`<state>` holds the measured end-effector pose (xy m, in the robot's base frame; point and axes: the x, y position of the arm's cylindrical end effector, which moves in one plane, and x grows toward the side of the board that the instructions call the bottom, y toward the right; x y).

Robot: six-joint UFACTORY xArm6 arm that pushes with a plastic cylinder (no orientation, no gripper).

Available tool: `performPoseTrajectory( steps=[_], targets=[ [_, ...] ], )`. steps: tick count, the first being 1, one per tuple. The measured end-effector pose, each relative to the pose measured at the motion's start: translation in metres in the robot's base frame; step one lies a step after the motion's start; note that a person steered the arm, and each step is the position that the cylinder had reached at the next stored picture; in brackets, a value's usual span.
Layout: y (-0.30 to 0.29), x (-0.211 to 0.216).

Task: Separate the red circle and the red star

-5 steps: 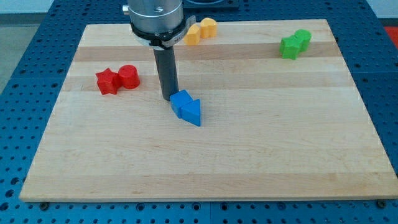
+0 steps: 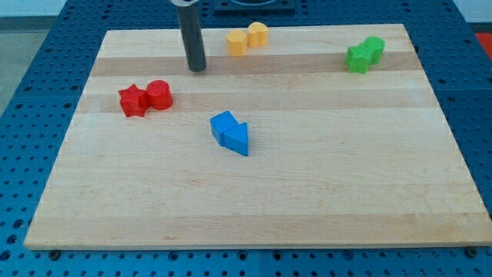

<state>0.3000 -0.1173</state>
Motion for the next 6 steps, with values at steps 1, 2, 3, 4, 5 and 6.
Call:
performPoseTrajectory(
  steps=[1,2,3,4,5,6],
  targets=[
    [-0.024,0.000],
    [-0.033,0.000],
    [-0.035,0.006],
    [-0.046,0.028],
    [-0.061,0.070],
    [-0.076,0.113]
  ],
)
